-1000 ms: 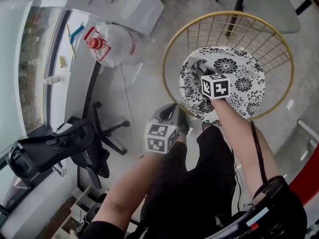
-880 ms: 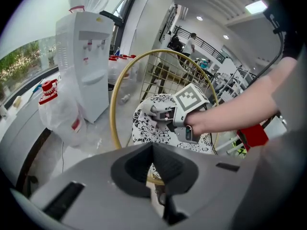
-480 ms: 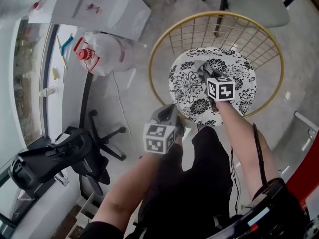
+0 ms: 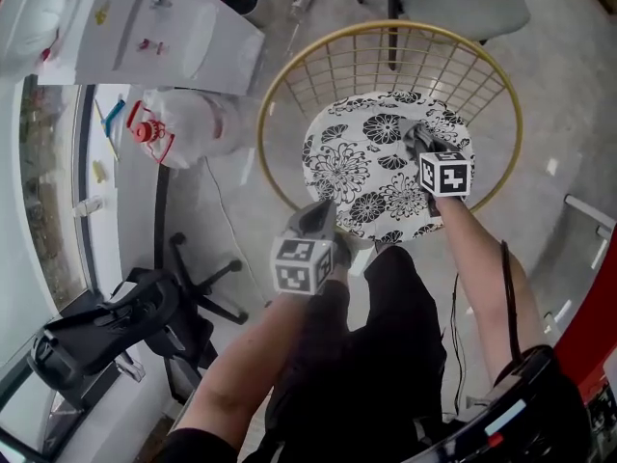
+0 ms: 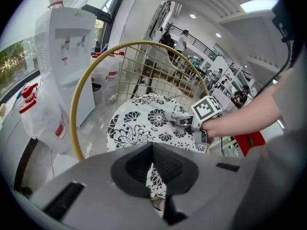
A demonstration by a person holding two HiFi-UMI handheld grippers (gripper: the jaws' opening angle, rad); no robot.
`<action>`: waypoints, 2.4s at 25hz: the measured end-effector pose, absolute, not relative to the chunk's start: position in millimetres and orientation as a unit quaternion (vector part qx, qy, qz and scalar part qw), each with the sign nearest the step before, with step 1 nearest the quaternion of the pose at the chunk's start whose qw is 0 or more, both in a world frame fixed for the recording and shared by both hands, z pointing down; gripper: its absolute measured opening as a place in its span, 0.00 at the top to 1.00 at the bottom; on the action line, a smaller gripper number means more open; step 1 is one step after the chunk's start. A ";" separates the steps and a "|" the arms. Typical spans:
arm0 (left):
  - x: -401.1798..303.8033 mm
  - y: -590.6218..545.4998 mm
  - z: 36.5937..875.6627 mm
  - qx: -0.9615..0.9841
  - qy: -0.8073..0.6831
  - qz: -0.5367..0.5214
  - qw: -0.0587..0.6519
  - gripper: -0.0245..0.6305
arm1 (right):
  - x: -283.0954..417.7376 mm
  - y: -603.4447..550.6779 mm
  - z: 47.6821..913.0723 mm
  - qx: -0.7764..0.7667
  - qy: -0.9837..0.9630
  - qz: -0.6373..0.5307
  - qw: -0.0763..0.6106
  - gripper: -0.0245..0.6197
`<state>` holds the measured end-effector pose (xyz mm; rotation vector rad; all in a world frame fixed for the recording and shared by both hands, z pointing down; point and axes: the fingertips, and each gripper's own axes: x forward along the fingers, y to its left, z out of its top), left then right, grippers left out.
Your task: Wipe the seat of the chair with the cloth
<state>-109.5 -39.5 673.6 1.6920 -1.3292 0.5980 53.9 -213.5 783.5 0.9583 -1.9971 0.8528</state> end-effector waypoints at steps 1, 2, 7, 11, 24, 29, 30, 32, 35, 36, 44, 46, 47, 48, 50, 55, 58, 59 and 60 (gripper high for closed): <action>-107.1 -41.7 673.3 0.684 -0.532 0.242 0.435 0.95 | 62.5 -215.7 782.4 0.381 -0.776 0.332 0.376 0.92; -105.2 -43.1 673.5 0.687 -0.530 0.246 0.432 0.95 | 70.7 -217.1 781.2 0.389 -0.772 0.332 0.377 0.93; -102.0 -47.3 671.3 0.681 -0.533 0.243 0.440 0.95 | 109.4 -218.5 774.5 0.419 -0.752 0.332 0.386 0.93; -99.9 -52.1 666.8 0.685 -0.533 0.243 0.433 0.95 | 136.6 -218.5 766.7 0.445 -0.733 0.331 0.393 0.93; -117.0 -62.3 650.7 0.680 -0.556 0.223 0.423 0.95 | 15.1 -205.8 713.0 0.346 -0.824 0.289 0.343 0.93; -138.8 -47.0 649.4 0.662 -0.573 0.224 0.427 0.95 | -80.9 -198.0 707.7 0.269 -0.865 0.283 0.316 0.93; -145.0 -43.4 650.5 0.655 -0.580 0.224 0.429 0.95 | -95.5 -197.5 709.7 0.258 -0.869 0.282 0.314 0.93; -157.8 -36.8 653.1 0.638 -0.596 0.218 0.436 0.95 | -118.2 -198.7 715.1 0.245 -0.873 0.281 0.314 0.93; -169.3 -29.4 656.0 0.629 -0.603 0.218 0.440 0.95 | -134.3 -204.0 724.3 0.241 -0.874 0.279 0.317 0.93; -171.4 -27.1 657.0 0.628 -0.602 0.221 0.440 0.95 | -135.1 -205.9 726.7 0.243 -0.873 0.281 0.317 0.93; -168.6 -27.4 664.5 0.628 -0.599 0.222 0.445 0.95 | -102.2 -219.4 739.2 0.265 -0.864 0.276 0.328 0.93; -160.0 -33.7 662.9 0.636 -0.592 0.219 0.443 0.95 | -87.9 -224.9 739.4 0.274 -0.861 0.273 0.330 0.93; -155.6 -36.8 661.9 0.640 -0.589 0.219 0.443 0.95 | -80.5 -227.7 738.9 0.280 -0.860 0.273 0.329 0.93; -151.7 -39.4 661.3 0.643 -0.585 0.220 0.442 0.95 | -73.6 -230.4 738.3 0.285 -0.858 0.274 0.328 0.93; -145.7 -43.0 661.7 0.648 -0.580 0.224 0.439 0.95 | -61.2 -234.5 737.2 0.295 -0.855 0.274 0.327 0.93; -131.9 -51.1 661.2 0.658 -0.572 0.226 0.434 0.95 | -33.9 -242.5 736.0 0.313 -0.849 0.276 0.325 0.93; -123.7 -54.5 660.3 0.663 -0.566 0.230 0.433 0.95 | -15.7 -247.8 737.6 0.327 -0.842 0.279 0.326 0.93; -121.2 -55.6 659.9 0.664 -0.565 0.231 0.432 0.95 | -8.6 -249.6 738.2 0.333 -0.839 0.281 0.326 0.93; -118.7 -56.8 659.4 0.666 -0.564 0.231 0.431 0.95 | -0.9 -251.6 738.6 0.340 -0.836 0.282 0.326 0.93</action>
